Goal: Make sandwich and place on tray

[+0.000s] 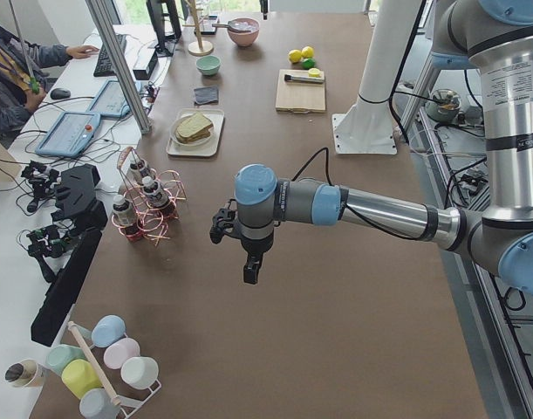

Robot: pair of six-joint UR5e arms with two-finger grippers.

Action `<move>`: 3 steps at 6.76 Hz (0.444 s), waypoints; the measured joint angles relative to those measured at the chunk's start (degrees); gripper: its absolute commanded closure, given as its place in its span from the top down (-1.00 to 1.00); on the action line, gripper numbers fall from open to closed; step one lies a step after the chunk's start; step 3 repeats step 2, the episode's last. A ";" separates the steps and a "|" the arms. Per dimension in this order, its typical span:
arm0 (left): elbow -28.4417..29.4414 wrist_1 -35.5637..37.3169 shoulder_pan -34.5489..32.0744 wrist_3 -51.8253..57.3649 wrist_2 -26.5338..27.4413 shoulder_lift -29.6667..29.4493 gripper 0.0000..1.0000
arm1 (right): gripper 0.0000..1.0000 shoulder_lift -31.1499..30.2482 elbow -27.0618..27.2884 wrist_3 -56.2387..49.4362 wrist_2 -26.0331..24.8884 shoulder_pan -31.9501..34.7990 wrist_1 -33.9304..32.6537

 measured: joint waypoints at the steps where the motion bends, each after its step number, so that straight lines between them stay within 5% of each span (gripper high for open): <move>1: 0.00 0.00 0.03 -0.01 0.00 0.00 0.95 | 1.00 -0.23 0.00 0.00 0.42 -0.01 0.00; 3: -0.01 -0.03 0.06 0.01 0.00 -0.02 0.95 | 1.00 -0.66 0.05 0.03 1.18 -0.01 0.01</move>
